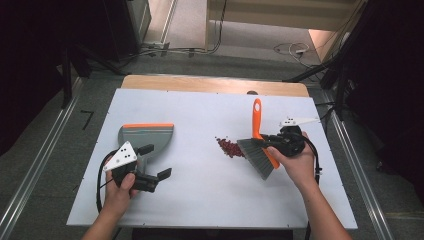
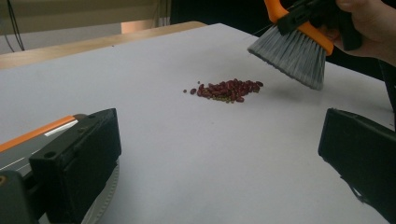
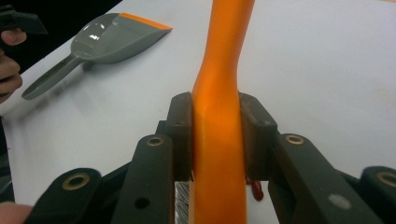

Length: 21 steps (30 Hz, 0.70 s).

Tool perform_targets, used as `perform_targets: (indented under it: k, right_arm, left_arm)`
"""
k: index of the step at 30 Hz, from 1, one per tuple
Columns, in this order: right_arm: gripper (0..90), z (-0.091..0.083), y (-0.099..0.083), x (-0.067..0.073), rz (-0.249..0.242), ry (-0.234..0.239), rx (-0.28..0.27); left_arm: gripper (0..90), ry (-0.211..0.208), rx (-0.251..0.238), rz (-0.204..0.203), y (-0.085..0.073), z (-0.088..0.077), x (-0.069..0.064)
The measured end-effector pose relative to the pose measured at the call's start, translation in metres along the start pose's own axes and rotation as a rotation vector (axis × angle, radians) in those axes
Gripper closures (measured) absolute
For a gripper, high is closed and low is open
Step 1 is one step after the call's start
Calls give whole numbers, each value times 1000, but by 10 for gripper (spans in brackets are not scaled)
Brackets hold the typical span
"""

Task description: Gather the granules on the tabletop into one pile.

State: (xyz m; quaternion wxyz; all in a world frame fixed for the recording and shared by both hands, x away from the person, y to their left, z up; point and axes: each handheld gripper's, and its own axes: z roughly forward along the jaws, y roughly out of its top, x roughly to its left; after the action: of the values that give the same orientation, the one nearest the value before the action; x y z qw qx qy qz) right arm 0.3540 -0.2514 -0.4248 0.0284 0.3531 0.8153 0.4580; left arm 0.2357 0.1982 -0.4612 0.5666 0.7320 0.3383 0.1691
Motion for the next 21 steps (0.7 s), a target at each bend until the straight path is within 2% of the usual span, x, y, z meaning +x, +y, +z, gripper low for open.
perform_targets:
  k: [3,17,21]
  right_arm:
    - [676,-7,-8,-2,-3,-5,-10]
    - [676,-44,-50,-19,41,-29,-51]
    - [676,-55,-60,-27,44,-55,-59]
  left_arm:
    - [0,1,1,3,0,-1,0]
    - [0,6,-6,15,0,-5,1]
    - [0,8,-10,16,0,-5,0]
